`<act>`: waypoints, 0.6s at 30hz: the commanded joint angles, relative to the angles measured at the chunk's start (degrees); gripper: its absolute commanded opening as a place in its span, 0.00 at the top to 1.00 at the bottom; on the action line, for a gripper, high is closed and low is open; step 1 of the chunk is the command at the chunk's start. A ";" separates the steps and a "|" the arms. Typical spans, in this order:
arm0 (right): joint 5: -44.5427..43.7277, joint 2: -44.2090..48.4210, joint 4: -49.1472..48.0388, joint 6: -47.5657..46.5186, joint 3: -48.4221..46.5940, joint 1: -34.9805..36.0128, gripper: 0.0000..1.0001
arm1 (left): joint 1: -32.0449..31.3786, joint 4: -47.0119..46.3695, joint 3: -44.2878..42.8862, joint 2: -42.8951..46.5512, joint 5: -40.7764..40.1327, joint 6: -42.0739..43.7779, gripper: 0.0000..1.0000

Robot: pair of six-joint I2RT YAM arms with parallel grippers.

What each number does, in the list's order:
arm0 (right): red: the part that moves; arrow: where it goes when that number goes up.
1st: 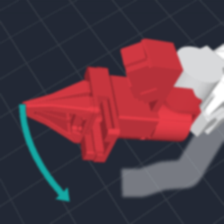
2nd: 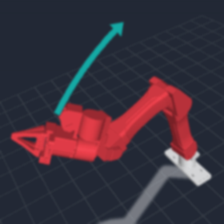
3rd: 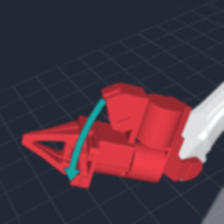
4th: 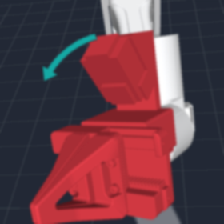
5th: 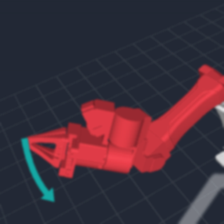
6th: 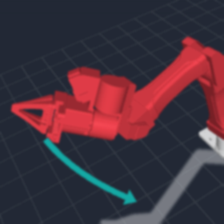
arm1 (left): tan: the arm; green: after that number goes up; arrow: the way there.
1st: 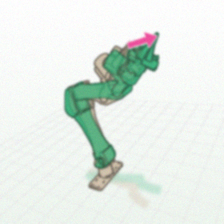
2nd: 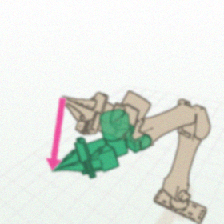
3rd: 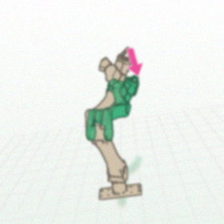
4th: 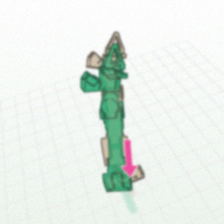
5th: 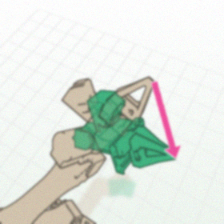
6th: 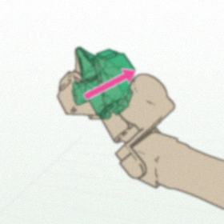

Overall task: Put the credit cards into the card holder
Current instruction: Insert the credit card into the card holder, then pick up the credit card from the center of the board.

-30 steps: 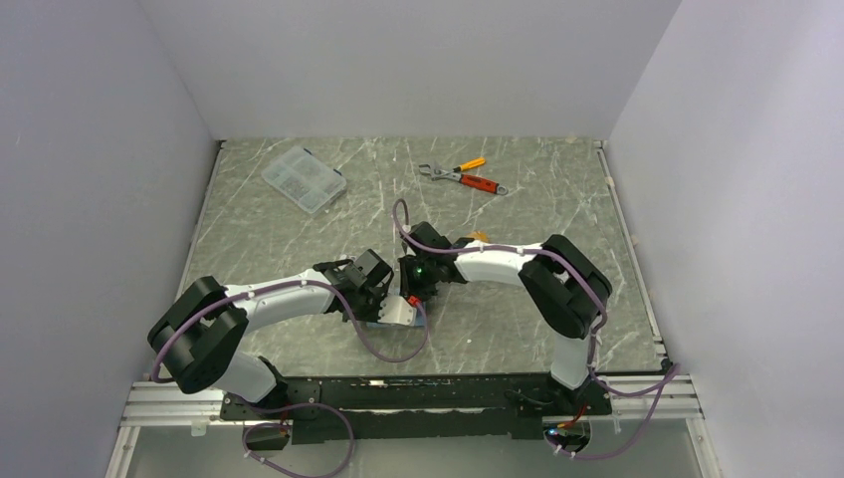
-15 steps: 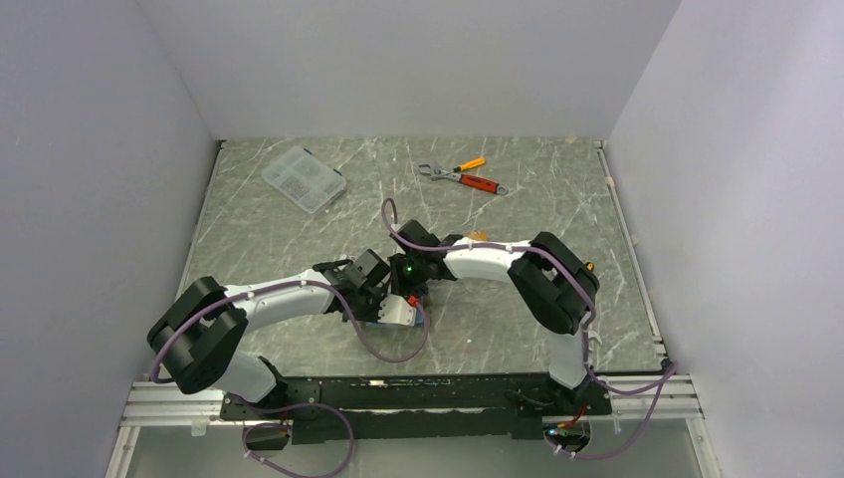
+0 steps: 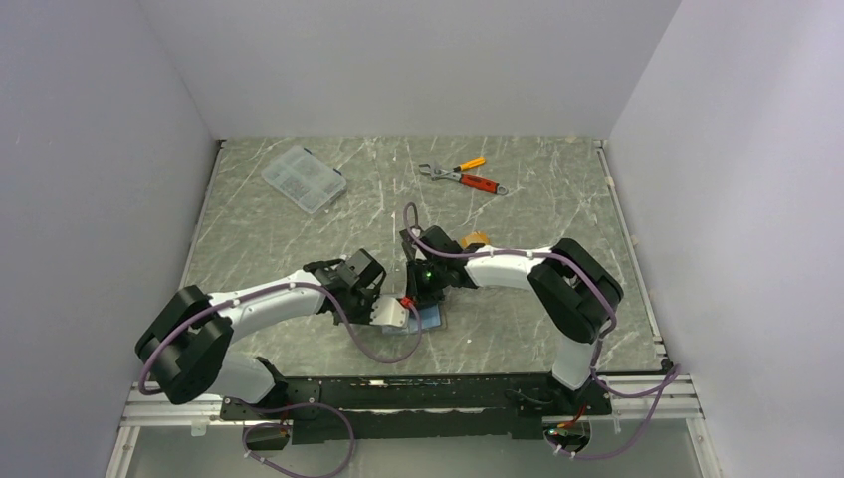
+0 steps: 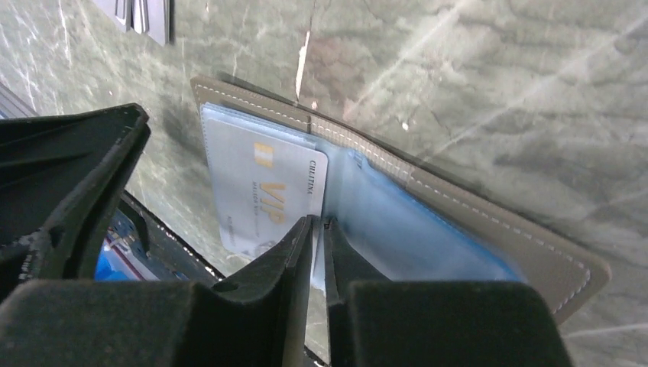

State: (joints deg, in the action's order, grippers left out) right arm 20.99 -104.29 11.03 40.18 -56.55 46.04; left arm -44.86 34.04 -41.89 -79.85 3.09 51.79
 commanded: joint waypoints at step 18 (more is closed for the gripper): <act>-4.53 5.95 13.24 -10.07 -18.57 -15.71 0.46 | 13.60 10.18 -31.12 3.78 8.22 -6.06 0.01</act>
State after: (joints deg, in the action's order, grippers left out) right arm 19.77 -95.39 20.99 33.74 -71.18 31.22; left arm -31.46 45.19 -67.64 -77.71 9.74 48.82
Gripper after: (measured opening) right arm 0.536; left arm 0.983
